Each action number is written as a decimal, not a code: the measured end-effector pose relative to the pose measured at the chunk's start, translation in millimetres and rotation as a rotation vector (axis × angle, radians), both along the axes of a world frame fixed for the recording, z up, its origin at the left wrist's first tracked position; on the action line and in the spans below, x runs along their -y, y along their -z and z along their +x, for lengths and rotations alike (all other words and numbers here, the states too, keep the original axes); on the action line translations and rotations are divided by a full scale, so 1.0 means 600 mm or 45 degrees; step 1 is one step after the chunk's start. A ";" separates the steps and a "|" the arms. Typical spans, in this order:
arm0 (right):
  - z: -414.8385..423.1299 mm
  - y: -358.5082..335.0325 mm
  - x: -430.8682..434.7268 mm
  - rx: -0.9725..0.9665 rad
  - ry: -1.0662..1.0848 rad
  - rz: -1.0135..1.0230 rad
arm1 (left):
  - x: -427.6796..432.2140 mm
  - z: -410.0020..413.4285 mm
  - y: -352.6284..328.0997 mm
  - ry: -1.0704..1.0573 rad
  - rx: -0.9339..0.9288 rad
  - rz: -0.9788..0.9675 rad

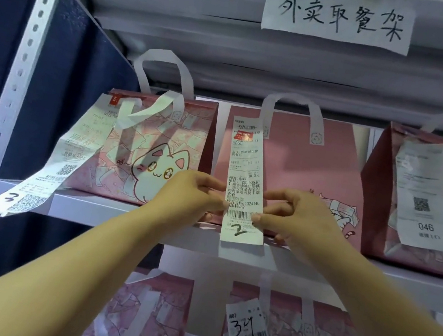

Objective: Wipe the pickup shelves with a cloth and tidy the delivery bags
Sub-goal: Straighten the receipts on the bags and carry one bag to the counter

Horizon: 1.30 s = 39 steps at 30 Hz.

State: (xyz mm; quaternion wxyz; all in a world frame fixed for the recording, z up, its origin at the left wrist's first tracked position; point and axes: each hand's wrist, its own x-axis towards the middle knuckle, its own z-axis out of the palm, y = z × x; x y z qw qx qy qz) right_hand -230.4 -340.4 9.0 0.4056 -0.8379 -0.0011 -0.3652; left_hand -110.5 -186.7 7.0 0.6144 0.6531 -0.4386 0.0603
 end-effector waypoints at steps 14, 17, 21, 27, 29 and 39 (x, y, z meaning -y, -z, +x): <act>-0.009 0.004 -0.012 0.172 0.253 -0.169 | 0.008 0.002 0.011 -0.191 0.201 -0.104; -0.031 0.004 -0.005 0.326 0.434 -0.324 | 0.004 -0.004 0.011 -0.275 0.359 -0.196; -0.082 0.008 0.011 0.496 0.454 -0.388 | -0.006 -0.033 0.003 -0.264 0.579 -0.319; -0.170 0.016 0.073 0.501 0.514 -0.468 | 0.039 -0.127 -0.005 -0.020 0.702 -0.283; -0.197 0.020 0.103 0.498 0.558 -0.489 | 0.067 -0.157 -0.003 0.053 0.704 -0.238; -0.264 -0.002 0.284 0.311 0.856 -0.402 | 0.260 -0.231 0.002 -0.038 0.535 -0.054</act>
